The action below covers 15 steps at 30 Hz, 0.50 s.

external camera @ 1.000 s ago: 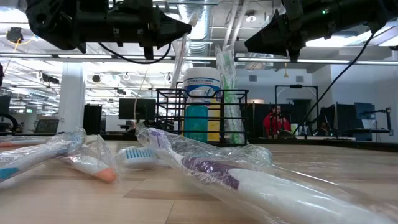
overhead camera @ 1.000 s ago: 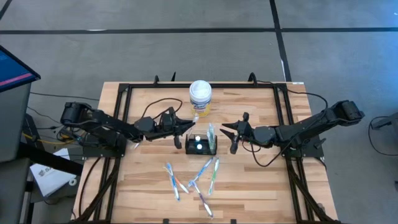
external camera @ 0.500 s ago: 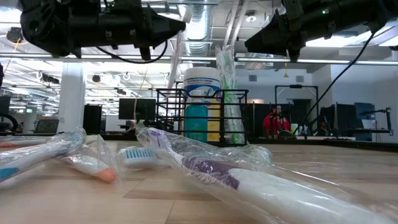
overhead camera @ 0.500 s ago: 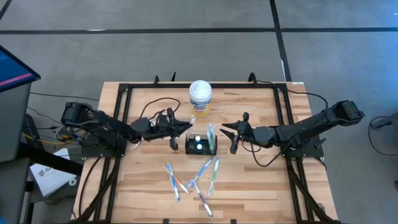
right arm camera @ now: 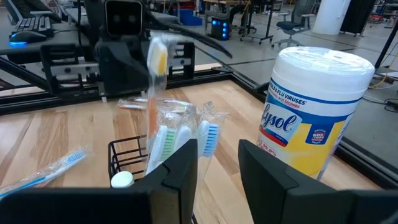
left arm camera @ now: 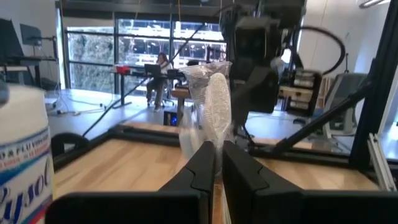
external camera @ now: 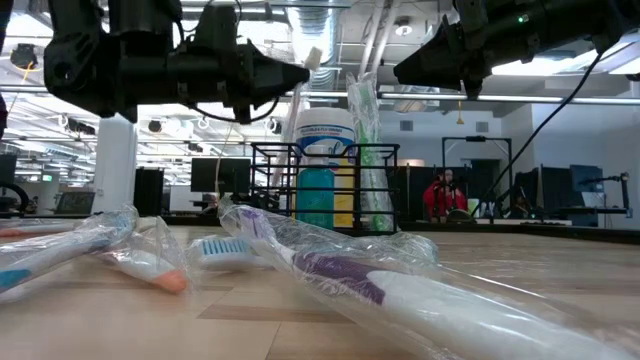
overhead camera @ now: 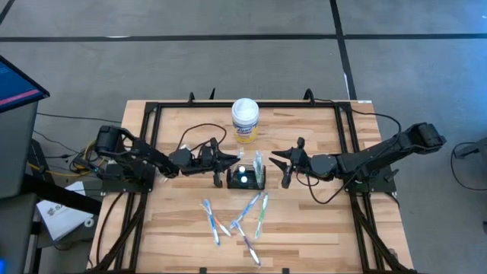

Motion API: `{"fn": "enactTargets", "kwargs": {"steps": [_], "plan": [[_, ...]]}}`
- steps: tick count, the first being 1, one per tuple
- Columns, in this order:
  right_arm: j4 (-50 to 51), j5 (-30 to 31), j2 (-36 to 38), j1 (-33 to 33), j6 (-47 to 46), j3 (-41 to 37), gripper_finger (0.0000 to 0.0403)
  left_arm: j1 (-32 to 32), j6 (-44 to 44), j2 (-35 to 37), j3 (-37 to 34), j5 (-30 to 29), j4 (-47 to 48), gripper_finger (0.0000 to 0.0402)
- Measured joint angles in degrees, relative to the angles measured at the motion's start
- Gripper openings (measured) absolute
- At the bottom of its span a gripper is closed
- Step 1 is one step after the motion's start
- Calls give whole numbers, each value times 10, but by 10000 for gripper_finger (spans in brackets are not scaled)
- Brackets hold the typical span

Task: Pick & Place toothbrushing station
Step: Put the top right orange toothbrush into the black mesh organizer

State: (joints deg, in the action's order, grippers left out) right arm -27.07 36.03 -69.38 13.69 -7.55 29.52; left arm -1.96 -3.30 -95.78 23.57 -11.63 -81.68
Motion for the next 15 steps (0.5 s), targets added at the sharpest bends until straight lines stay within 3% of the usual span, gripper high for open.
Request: {"fn": "enactTargets", "kwargs": {"steps": [15], "plan": [[0,0,0,0,0,0,107,0,-6,-12,0,0,-7,42]]}}
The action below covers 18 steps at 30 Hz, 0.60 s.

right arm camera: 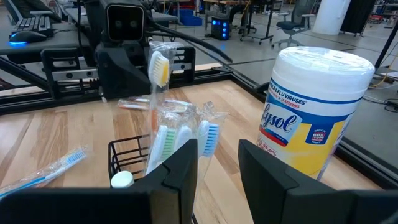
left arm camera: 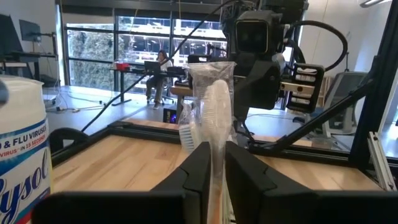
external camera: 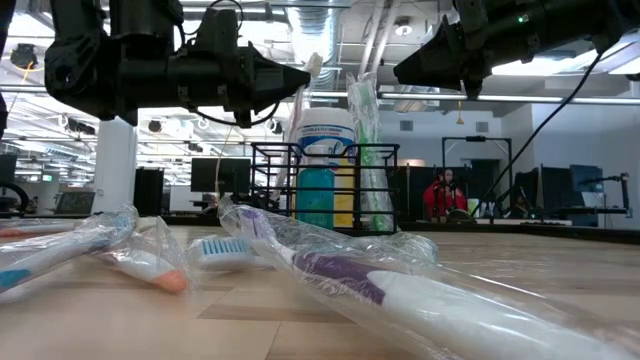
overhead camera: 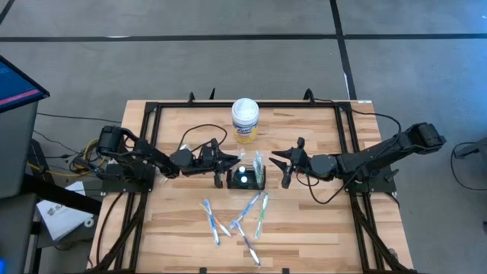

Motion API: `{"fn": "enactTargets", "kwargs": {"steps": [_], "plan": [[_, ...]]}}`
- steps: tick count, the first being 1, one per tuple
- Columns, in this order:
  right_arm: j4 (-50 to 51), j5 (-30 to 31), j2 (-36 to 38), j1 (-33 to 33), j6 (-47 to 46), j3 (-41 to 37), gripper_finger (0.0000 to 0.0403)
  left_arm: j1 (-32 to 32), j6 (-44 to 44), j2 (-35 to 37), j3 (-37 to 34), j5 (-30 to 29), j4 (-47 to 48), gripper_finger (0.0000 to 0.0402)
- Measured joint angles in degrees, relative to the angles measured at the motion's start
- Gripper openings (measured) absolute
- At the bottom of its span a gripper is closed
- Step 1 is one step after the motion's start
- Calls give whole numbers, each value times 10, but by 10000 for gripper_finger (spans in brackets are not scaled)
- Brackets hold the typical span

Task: Pick & Place toothbrushing station
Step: Put the top right orange toothbrush into the black mesh organizer

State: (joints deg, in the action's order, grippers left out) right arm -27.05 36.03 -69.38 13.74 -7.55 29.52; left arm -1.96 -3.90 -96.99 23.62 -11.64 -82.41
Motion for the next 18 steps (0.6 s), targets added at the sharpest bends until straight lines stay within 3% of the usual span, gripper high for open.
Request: {"fn": "enactTargets", "kwargs": {"steps": [12,18], "plan": [[0,0,0,0,0,0,107,0,2,0,0,12,1,48],[0,0,0,0,0,0,107,0,2,0,0,12,1,86]]}}
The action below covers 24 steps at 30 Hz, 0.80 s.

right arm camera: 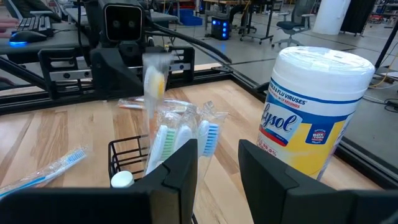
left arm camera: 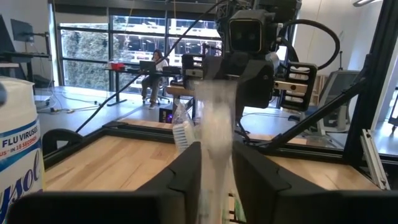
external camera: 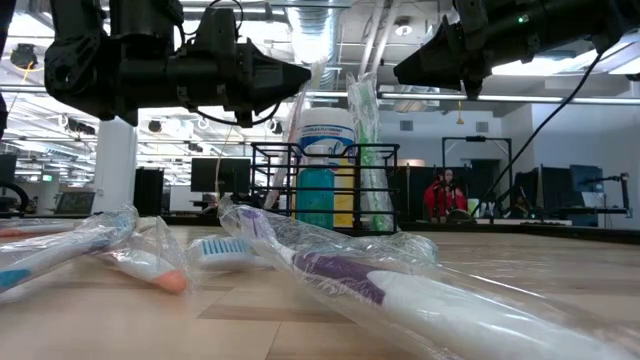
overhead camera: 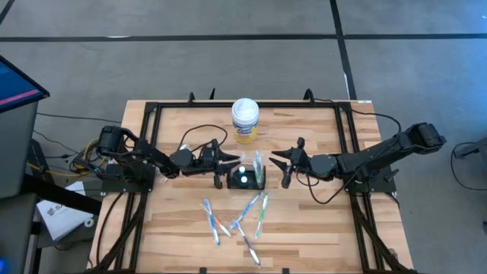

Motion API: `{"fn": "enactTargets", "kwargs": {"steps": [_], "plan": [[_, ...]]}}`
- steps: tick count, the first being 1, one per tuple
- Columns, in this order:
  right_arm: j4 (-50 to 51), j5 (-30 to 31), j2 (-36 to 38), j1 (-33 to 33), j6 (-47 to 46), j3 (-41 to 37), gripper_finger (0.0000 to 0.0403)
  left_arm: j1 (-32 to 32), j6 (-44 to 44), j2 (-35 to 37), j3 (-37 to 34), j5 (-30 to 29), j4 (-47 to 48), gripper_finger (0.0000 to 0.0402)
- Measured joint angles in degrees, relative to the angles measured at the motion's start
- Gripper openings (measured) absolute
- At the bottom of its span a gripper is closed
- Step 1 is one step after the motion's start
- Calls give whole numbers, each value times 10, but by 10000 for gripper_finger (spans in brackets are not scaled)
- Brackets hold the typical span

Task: Pick & Place toothbrushing station
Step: Put the top right orange toothbrush into the black mesh organizer, then put the top violet toothbrush into the black mesh organizer

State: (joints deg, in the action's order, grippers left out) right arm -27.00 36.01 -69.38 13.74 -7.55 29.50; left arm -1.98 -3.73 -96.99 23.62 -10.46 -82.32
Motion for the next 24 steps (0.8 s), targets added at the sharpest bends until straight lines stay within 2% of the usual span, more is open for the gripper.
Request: {"fn": "enactTargets", "kwargs": {"steps": [7,15,19,24], "plan": [[0,0,0,0,0,0,107,0,0,2,0,0,0,128],[0,0,0,0,0,0,107,0,5,14,0,-1,24,134],[2,-2,0,0,0,0,107,0,5,75,0,-16,138,125],[10,-2,0,0,-9,0,107,0,-18,185,0,-38,337,116]]}}
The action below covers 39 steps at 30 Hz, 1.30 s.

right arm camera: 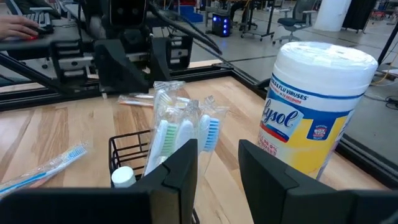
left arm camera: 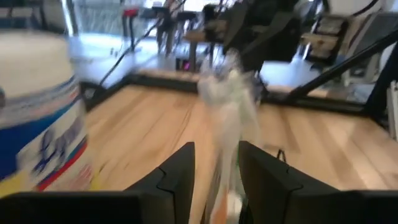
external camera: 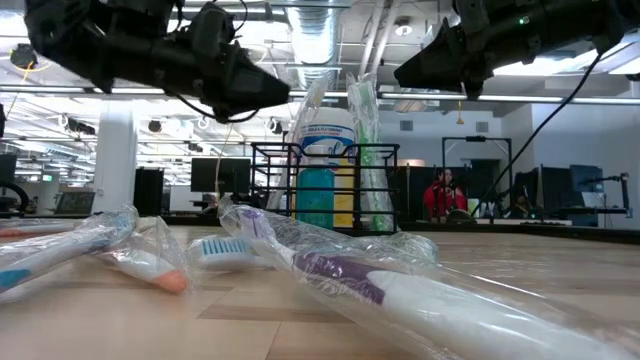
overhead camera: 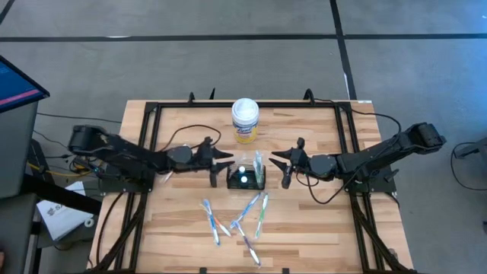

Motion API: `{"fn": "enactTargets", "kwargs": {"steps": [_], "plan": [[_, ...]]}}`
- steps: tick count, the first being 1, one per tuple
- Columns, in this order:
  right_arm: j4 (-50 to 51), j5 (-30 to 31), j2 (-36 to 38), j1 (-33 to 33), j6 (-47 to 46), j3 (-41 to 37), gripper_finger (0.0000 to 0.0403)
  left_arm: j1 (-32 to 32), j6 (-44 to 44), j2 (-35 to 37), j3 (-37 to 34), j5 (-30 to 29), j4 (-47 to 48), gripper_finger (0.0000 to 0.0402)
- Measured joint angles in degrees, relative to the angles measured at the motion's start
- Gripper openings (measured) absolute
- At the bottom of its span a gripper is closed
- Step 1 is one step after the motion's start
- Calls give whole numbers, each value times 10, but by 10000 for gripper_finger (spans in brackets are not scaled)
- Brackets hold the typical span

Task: Pick & Place toothbrushing station
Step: Put the top violet toothbrush into the black mesh organizer

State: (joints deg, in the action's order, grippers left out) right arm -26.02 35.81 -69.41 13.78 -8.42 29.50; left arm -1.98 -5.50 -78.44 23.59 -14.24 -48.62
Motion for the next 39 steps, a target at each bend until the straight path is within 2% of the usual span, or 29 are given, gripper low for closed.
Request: {"fn": "enactTargets", "kwargs": {"steps": [4,8,14,25,29,39], "plan": [[1,0,0,0,-11,0,107,0,-27,76,0,-44,154,112],[3,0,0,0,-11,0,107,0,-64,132,0,-113,315,108],[3,0,0,0,-11,0,107,14,-154,174,0,-168,486,107],[3,0,0,0,-13,0,107,109,-293,171,0,-164,642,107],[3,0,0,0,-13,0,107,142,-295,171,0,-143,684,107],[3,0,0,0,-12,0,107,191,-295,171,0,-139,727,107]]}}
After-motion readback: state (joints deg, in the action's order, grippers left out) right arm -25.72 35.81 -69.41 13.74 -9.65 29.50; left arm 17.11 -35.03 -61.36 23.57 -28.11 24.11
